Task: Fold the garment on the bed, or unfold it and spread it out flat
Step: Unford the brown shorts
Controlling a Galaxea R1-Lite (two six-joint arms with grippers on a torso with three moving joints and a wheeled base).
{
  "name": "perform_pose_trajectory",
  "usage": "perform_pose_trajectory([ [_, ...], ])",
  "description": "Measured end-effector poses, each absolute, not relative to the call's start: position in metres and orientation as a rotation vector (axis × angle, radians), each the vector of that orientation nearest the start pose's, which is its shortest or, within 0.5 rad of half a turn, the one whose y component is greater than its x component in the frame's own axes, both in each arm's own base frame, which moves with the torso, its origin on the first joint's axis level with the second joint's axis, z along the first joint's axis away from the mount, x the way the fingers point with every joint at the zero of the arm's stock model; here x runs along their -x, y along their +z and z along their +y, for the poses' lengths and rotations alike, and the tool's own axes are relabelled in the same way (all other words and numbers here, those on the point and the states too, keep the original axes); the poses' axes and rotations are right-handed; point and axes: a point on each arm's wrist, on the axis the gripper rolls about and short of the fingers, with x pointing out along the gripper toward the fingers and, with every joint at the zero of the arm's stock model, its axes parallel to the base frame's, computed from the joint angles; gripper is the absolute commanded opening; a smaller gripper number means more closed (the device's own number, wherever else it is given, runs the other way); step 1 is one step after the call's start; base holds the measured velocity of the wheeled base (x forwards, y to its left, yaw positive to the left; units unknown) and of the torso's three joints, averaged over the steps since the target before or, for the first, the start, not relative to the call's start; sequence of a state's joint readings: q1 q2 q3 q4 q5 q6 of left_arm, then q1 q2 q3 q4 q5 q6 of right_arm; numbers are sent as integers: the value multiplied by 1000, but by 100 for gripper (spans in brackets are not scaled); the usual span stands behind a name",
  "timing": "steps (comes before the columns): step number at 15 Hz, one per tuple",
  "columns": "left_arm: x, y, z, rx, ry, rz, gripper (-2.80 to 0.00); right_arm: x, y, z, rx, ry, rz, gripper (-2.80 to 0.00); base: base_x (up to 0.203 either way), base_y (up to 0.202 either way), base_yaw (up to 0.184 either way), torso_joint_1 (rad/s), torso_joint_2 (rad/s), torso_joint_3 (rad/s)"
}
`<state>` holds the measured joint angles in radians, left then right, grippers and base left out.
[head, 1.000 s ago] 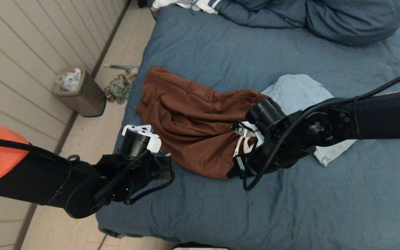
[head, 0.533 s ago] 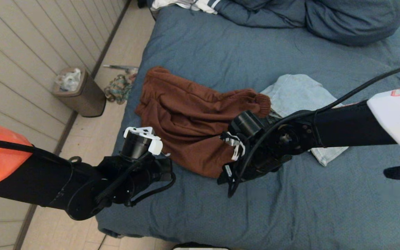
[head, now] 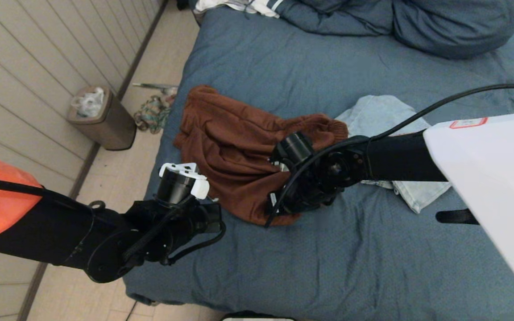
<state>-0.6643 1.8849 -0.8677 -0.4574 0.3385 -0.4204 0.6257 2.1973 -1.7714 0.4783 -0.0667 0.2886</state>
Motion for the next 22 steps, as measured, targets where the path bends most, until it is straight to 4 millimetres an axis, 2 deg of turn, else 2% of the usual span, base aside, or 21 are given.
perform_pose_trajectory([
  [2,-268,122,-201,137,-206,549,-280,-351,158,254,51,397,917,-280,0,0,0,0,0,0],
  [6,-269,120,-201,135,-206,553,-280,-353,172,260,18,426,870,-280,0,0,0,0,0,0],
  [8,-268,118,-201,133,-207,556,-280,-353,189,261,-12,464,826,-280,0,0,0,0,0,0],
  [11,-267,118,-203,142,-219,535,-280,-350,228,252,-82,536,719,-280,0,0,0,0,0,0],
  [14,-264,117,-206,139,-229,538,-280,-349,268,231,-226,517,585,-280,0,0,0,0,0,0],
  [17,-265,113,-209,137,-232,543,-280,-362,294,195,-412,427,473,-280,0,0,0,0,0,0],
  [22,-268,107,-212,132,-233,545,-280,-387,297,140,-531,271,426,-280,0,0,0,0,0,0],
])
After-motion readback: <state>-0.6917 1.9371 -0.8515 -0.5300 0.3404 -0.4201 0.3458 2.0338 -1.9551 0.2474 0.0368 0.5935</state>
